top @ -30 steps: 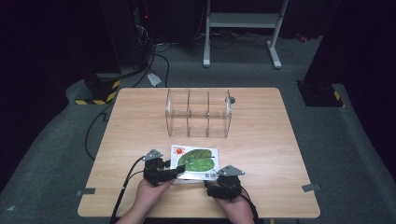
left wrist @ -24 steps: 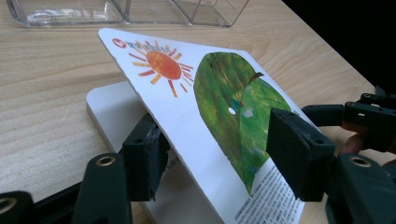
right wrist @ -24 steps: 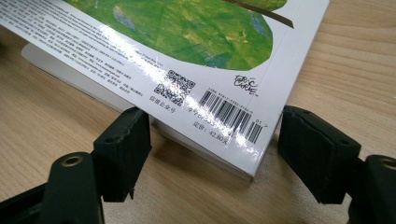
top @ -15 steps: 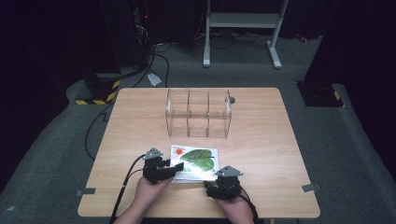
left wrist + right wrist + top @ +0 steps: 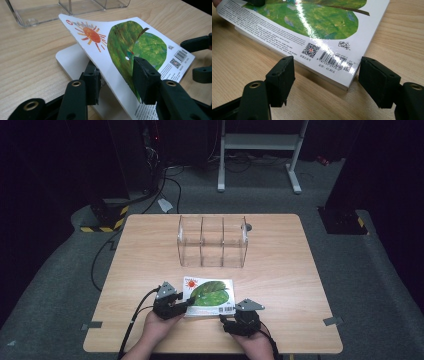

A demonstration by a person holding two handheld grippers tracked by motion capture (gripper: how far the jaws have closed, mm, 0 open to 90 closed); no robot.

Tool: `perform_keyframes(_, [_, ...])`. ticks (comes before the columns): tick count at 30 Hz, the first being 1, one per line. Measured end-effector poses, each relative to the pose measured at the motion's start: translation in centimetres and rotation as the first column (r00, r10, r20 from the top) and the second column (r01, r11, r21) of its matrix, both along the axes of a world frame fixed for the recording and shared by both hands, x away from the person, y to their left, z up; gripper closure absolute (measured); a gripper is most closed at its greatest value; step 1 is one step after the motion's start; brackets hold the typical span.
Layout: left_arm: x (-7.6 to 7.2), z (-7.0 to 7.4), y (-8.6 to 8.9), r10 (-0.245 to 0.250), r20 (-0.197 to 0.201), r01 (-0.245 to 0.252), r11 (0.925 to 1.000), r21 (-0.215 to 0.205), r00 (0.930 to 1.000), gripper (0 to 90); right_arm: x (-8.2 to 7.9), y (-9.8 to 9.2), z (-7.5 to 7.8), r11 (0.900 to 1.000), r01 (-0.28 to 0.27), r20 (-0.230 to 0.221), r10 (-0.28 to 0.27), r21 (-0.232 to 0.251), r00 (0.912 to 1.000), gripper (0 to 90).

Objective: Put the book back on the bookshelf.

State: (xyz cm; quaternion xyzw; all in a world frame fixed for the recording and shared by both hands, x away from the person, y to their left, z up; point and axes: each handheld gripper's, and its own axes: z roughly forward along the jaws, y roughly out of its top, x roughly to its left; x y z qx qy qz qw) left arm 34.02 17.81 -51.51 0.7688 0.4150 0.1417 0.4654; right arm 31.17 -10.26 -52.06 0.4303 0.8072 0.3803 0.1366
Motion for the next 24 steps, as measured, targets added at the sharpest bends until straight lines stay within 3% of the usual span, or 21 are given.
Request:
perform_keyframes(5, [-0.4, 0.0, 0.0, -0.006, 0.048, 0.006, 0.9999, 0.014, 0.9988, 59.2, -0.2, 0.2, 0.0, 1.000, -0.002, 0.032, 0.003, -0.019, 0.9995, 29.7])
perform_keyframes(13, [-0.9, 0.1, 0.1, -0.017, 0.082, 0.016, 0.9998, 0.006, 0.9965, 62.5, -0.2, 0.2, 0.3, 1.000, 0.007, 0.054, -0.007, -0.009, 0.9985, 32.3])
perform_keyframes(14, [-1.1, 0.2, 0.1, -0.021, 0.100, 0.021, 0.9998, 0.002, 0.9948, 63.3, -0.2, 0.3, 0.6, 1.000, 0.012, 0.060, -0.012, -0.003, 0.9981, 33.3])
perform_keyframes(19, [-1.1, 0.3, 0.0, -0.024, 0.104, 0.025, 0.9997, -0.006, 0.9943, 63.7, 0.2, 0.4, 1.6, 0.999, 0.016, 0.057, -0.018, 0.030, 0.9982, 35.8])
perform_keyframes(24, [-1.3, 0.4, 0.1, -0.036, 0.116, 0.037, 0.9993, 0.002, 0.9926, 64.1, 0.7, 0.7, 2.5, 0.999, 0.022, 0.064, -0.023, 0.024, 0.9977, 36.1])
